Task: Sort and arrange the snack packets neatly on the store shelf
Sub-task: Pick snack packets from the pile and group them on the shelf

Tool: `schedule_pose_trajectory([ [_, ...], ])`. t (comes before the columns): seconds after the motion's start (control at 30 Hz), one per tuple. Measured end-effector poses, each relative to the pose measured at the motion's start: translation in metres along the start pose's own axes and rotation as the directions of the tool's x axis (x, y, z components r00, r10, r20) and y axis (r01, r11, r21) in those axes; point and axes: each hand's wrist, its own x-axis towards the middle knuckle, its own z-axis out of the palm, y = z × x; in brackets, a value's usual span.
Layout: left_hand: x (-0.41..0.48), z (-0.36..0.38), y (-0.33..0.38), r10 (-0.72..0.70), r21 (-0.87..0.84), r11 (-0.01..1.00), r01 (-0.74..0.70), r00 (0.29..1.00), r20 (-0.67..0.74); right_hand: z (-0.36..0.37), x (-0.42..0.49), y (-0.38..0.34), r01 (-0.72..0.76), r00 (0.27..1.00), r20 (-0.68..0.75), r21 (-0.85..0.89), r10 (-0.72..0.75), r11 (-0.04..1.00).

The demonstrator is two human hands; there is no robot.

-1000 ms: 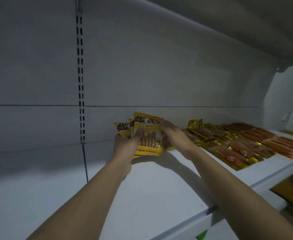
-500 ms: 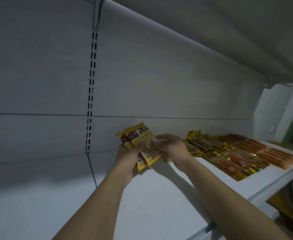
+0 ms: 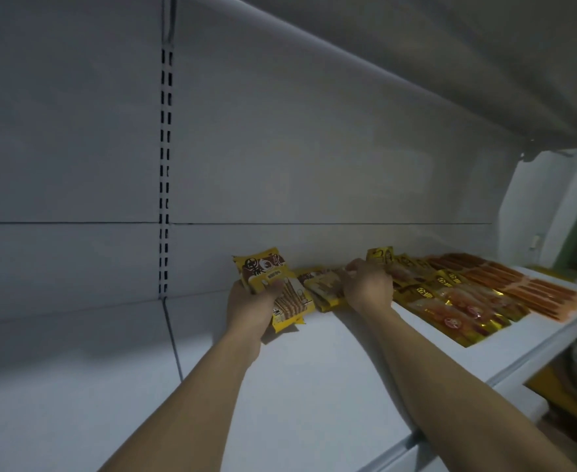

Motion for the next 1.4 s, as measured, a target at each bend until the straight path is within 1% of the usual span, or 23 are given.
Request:
schedule_pose_trajectory([
  [0.03,0.001,0.0,0.001,0.002,0.005,1.0,-0.002,1.0,-0.006,-0.001,-0.002,0.0,0.1,0.995,-0.005,-0.046,-0.1,0.994],
  [0.1,0.002,-0.001,0.001,-0.004,0.017,1.0,0.005,1.0,-0.018,-0.003,-0.002,0.001,0.28,0.956,0.091,-0.011,-0.278,0.96],
  [0.2,0.001,0.0,0.001,-0.003,0.023,1.0,0.003,1.0,-0.003,-0.007,-0.008,0.005,0.362,0.868,0.332,0.084,-0.368,0.929],
  [0.27,0.001,-0.002,0.002,-0.023,0.025,0.999,0.023,0.999,0.024,-0.006,-0.008,0.004,0.332,0.854,0.376,0.14,-0.36,0.933],
  [0.4,-0.005,0.011,0.005,-0.028,0.066,0.997,0.026,0.999,0.026,-0.011,-0.01,0.003,0.314,0.887,0.307,0.147,-0.345,0.938],
  [0.47,-0.01,0.02,0.007,-0.005,0.087,0.996,0.003,1.0,0.018,-0.015,-0.01,-0.003,0.189,0.936,0.212,0.374,-0.282,0.908],
  [0.5,-0.013,0.025,0.009,0.0,0.089,0.996,-0.002,1.0,0.026,-0.02,-0.012,-0.007,0.089,0.953,0.201,0.526,-0.225,0.846],
  [0.57,-0.018,0.031,0.009,0.05,0.103,0.993,-0.057,0.997,0.062,-0.034,-0.015,-0.016,-0.095,0.93,0.314,0.71,-0.193,0.698],
  [0.63,-0.023,0.035,0.009,0.122,0.122,0.984,-0.131,0.989,0.081,-0.046,-0.017,-0.018,-0.109,0.849,0.435,0.7,-0.299,0.706],
  [0.7,-0.031,0.038,0.008,0.142,0.106,0.983,-0.15,0.987,0.079,-0.053,-0.018,-0.01,-0.09,0.792,0.486,0.692,-0.369,0.717],
  [0.77,-0.038,0.044,0.004,0.107,0.104,0.988,-0.117,0.989,0.101,-0.058,-0.018,0.004,-0.128,0.784,0.494,0.72,-0.375,0.682],
  [0.83,-0.046,0.051,0.001,0.031,0.118,0.992,-0.048,0.989,0.147,-0.067,-0.017,0.025,-0.145,0.834,0.449,0.738,-0.32,0.659],
  [0.93,-0.056,0.064,0.001,-0.137,0.178,0.979,0.103,0.972,0.191,-0.081,-0.015,0.07,-0.126,0.916,0.371,0.632,-0.155,0.765],
  [1.0,-0.062,0.075,-0.001,-0.231,0.223,0.956,0.191,0.958,0.172,-0.087,-0.018,0.098,-0.088,0.926,0.367,0.441,-0.09,0.893],
  [1.07,-0.073,0.091,-0.007,-0.282,0.239,0.941,0.24,0.947,0.156,-0.092,-0.025,0.116,-0.035,0.932,0.357,0.248,-0.057,0.968],
  [1.13,-0.082,0.111,-0.016,-0.239,0.303,0.932,0.2,0.966,0.096,-0.094,-0.036,0.126,0.089,0.955,0.274,0.094,-0.112,0.992],
  [1.2,-0.085,0.126,-0.025,-0.111,0.41,0.906,0.1,0.994,0.003,-0.096,-0.047,0.133,0.219,0.954,0.201,0.033,-0.221,0.975],
  [1.23,-0.086,0.13,-0.029,-0.039,0.529,0.847,0.051,0.999,-0.034,-0.097,-0.051,0.136,0.263,0.943,0.202,0.042,-0.266,0.964],
  [1.27,-0.087,0.132,-0.03,0.039,0.716,0.698,0.0,0.998,-0.039,-0.098,-0.057,0.138,0.29,0.927,0.23,0.062,-0.297,0.955],
  [1.3,-0.09,0.13,-0.032,0.112,0.879,0.474,-0.055,0.994,0.002,-0.098,-0.063,0.139,0.304,0.91,0.271,0.085,-0.315,0.949],
  [1.33,-0.095,0.128,-0.034,0.17,0.952,0.276,-0.13,0.982,0.084,-0.096,-0.068,0.14,0.31,0.892,0.314,0.101,-0.326,0.945],
  [1.37,-0.099,0.127,-0.037,0.187,0.966,0.158,-0.204,0.967,0.173,-0.094,-0.072,0.14,0.321,0.873,0.351,0.111,-0.34,0.94],
  [1.4,-0.103,0.126,-0.039,0.171,0.959,0.092,-0.269,0.953,0.251,-0.091,-0.074,0.141,0.337,0.856,0.376,0.117,-0.356,0.934],
])
